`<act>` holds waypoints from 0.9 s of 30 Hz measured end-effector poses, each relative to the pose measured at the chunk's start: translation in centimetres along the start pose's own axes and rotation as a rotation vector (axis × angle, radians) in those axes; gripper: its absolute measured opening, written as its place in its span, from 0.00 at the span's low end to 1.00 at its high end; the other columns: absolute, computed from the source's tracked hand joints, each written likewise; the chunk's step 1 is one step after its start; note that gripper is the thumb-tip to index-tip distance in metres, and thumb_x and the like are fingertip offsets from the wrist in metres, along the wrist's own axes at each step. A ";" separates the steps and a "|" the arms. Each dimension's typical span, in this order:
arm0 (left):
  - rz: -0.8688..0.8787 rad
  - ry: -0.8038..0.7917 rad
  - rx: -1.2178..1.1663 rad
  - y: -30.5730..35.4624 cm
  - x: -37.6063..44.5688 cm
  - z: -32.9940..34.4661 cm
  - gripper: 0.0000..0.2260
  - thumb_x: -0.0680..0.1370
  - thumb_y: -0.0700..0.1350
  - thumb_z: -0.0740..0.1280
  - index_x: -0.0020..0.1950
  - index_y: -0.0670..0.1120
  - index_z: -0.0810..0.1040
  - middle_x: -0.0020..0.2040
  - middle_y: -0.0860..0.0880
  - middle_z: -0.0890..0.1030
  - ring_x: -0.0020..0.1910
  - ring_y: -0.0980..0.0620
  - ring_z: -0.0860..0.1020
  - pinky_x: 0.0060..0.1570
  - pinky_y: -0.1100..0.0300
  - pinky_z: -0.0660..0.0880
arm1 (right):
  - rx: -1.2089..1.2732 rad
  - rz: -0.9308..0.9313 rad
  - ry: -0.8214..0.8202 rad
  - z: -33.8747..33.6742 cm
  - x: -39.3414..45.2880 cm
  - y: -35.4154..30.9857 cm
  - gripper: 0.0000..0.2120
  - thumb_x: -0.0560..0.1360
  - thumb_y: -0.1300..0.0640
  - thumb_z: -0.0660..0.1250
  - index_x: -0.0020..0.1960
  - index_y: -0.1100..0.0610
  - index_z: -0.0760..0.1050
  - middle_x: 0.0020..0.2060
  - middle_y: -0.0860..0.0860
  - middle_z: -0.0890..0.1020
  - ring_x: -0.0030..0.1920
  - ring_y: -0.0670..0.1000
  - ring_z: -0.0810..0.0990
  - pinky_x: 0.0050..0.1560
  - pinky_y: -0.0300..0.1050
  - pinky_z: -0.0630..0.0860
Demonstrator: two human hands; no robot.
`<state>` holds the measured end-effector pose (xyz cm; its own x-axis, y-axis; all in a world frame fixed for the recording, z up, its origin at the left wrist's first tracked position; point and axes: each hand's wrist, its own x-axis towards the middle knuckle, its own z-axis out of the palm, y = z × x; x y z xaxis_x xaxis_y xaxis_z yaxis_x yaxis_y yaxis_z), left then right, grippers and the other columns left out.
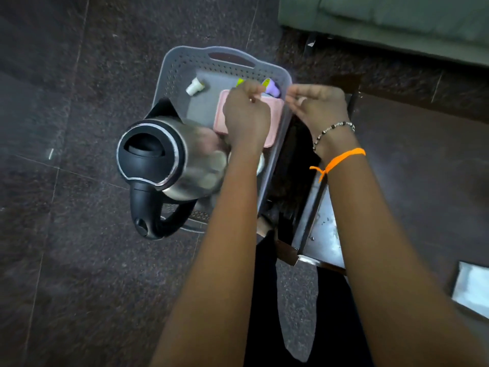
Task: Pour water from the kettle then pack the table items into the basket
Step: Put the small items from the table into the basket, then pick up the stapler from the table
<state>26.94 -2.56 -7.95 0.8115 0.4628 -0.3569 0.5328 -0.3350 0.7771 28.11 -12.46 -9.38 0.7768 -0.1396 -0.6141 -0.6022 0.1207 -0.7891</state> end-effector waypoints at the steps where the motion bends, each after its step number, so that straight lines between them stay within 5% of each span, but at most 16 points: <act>1: -0.001 -0.018 -0.010 0.0 -1.4 0.8 0.13 0.72 0.32 0.59 0.50 0.40 0.81 0.52 0.42 0.82 0.54 0.47 0.77 0.59 0.57 0.71 | 0.031 0.008 0.004 -1.4 -0.8 0.2 0.14 0.76 0.74 0.55 0.59 0.73 0.72 0.47 0.62 0.81 0.47 0.54 0.80 0.50 0.38 0.78; 3: -0.041 -0.083 -0.055 -0.4 -4.0 2.6 0.11 0.74 0.34 0.60 0.49 0.41 0.81 0.50 0.42 0.83 0.51 0.46 0.79 0.58 0.54 0.74 | 0.058 0.030 0.020 -4.5 -2.5 1.0 0.15 0.76 0.74 0.53 0.60 0.72 0.72 0.54 0.67 0.79 0.53 0.59 0.80 0.53 0.40 0.77; 7: -0.103 -0.257 -0.130 -1.5 -10.2 7.4 0.13 0.77 0.34 0.56 0.49 0.42 0.80 0.41 0.47 0.79 0.37 0.55 0.76 0.42 0.65 0.74 | 0.096 0.085 0.097 -12.4 -5.7 3.7 0.15 0.77 0.74 0.54 0.60 0.73 0.71 0.49 0.61 0.77 0.40 0.47 0.79 0.44 0.32 0.78; 11: -0.071 -0.482 0.017 -2.6 -17.5 14.0 0.13 0.78 0.34 0.55 0.49 0.40 0.80 0.42 0.46 0.78 0.37 0.54 0.77 0.49 0.56 0.75 | 0.132 0.157 0.206 -22.3 -8.2 7.2 0.14 0.77 0.74 0.53 0.60 0.74 0.70 0.46 0.59 0.78 0.36 0.43 0.80 0.42 0.30 0.77; 16: -0.046 -0.702 0.160 -3.9 -24.3 21.3 0.12 0.77 0.35 0.58 0.49 0.42 0.80 0.42 0.47 0.79 0.36 0.54 0.77 0.47 0.60 0.73 | 0.134 0.206 0.373 -33.2 -9.6 11.6 0.13 0.76 0.73 0.55 0.58 0.74 0.72 0.47 0.61 0.77 0.28 0.37 0.80 0.38 0.26 0.77; 18: -0.045 -0.768 0.218 -4.2 -26.6 24.2 0.11 0.77 0.35 0.58 0.49 0.43 0.80 0.42 0.47 0.79 0.36 0.55 0.77 0.45 0.62 0.72 | 0.102 0.235 0.451 -37.7 -9.7 13.2 0.12 0.76 0.72 0.56 0.56 0.72 0.74 0.47 0.62 0.79 0.30 0.38 0.81 0.42 0.30 0.79; 21: -0.039 -0.845 0.285 -4.2 -29.4 27.9 0.11 0.77 0.36 0.59 0.49 0.44 0.80 0.43 0.45 0.80 0.36 0.56 0.77 0.39 0.66 0.73 | -0.080 0.282 0.558 -43.5 -9.3 15.3 0.12 0.74 0.69 0.61 0.55 0.66 0.78 0.52 0.65 0.81 0.47 0.53 0.81 0.60 0.50 0.77; 27: 0.013 -0.959 0.476 -4.0 -32.9 33.7 0.13 0.76 0.35 0.58 0.52 0.43 0.81 0.50 0.42 0.83 0.48 0.47 0.81 0.50 0.62 0.72 | -0.544 0.281 0.584 -51.5 -7.1 17.1 0.19 0.74 0.67 0.59 0.62 0.56 0.75 0.66 0.62 0.68 0.63 0.61 0.72 0.68 0.44 0.64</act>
<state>6.24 -44.06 -16.77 0.5570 -0.3120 -0.7697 0.3939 -0.7167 0.5755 2.84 -59.99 -19.05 0.4548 -0.6784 -0.5769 -0.8798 -0.2420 -0.4091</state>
